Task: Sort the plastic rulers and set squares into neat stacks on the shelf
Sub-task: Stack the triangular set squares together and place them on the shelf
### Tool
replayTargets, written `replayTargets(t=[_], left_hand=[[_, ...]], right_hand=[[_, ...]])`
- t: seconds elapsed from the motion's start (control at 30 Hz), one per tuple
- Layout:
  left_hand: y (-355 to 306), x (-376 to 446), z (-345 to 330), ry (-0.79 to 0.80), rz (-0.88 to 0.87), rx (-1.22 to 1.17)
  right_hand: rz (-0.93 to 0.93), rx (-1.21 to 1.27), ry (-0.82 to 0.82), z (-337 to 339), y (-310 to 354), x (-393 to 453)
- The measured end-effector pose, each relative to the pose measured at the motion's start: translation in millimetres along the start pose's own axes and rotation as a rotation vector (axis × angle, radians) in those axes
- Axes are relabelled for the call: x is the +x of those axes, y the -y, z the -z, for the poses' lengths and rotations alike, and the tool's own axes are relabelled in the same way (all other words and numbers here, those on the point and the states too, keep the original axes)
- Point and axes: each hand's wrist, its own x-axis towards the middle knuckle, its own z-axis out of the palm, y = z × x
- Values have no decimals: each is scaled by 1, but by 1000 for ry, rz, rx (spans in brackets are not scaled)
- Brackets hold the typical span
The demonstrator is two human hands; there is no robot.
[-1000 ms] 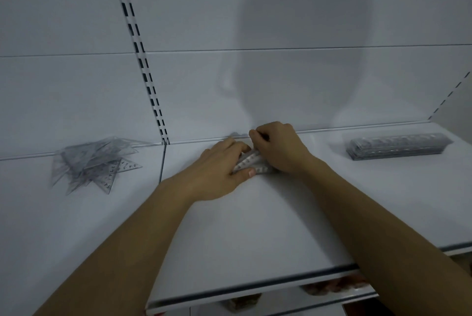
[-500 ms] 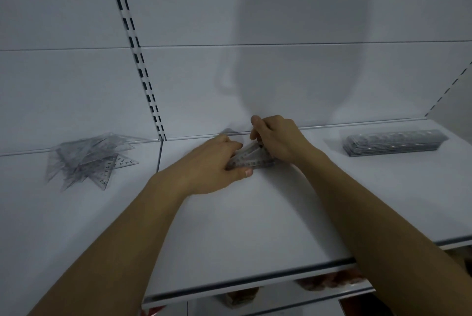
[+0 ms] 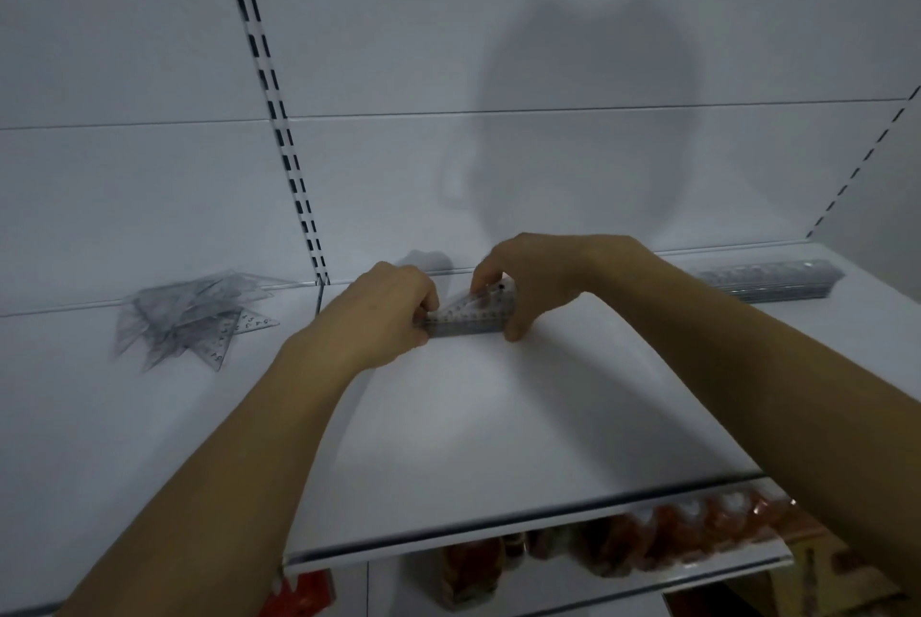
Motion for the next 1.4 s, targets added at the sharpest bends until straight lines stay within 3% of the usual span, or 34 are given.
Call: replayTargets(t=[0.17,0.5,0.87,1.07,1.4], left_hand=[[-5,5,5,41,49,19],[-18,9,22,204,123,306],[-19,16,17,276,206,127],[-31,22,16,245,193,260],[-33,33,23,324,200,213]], right_hand=[[19,-41,-2,3,5,6],[48,-90,-4,3,4,10],[104,-68,-9,1,-11,18],[174,-118,9,3,-18,22],[142,-31,-27,0,-32,19]])
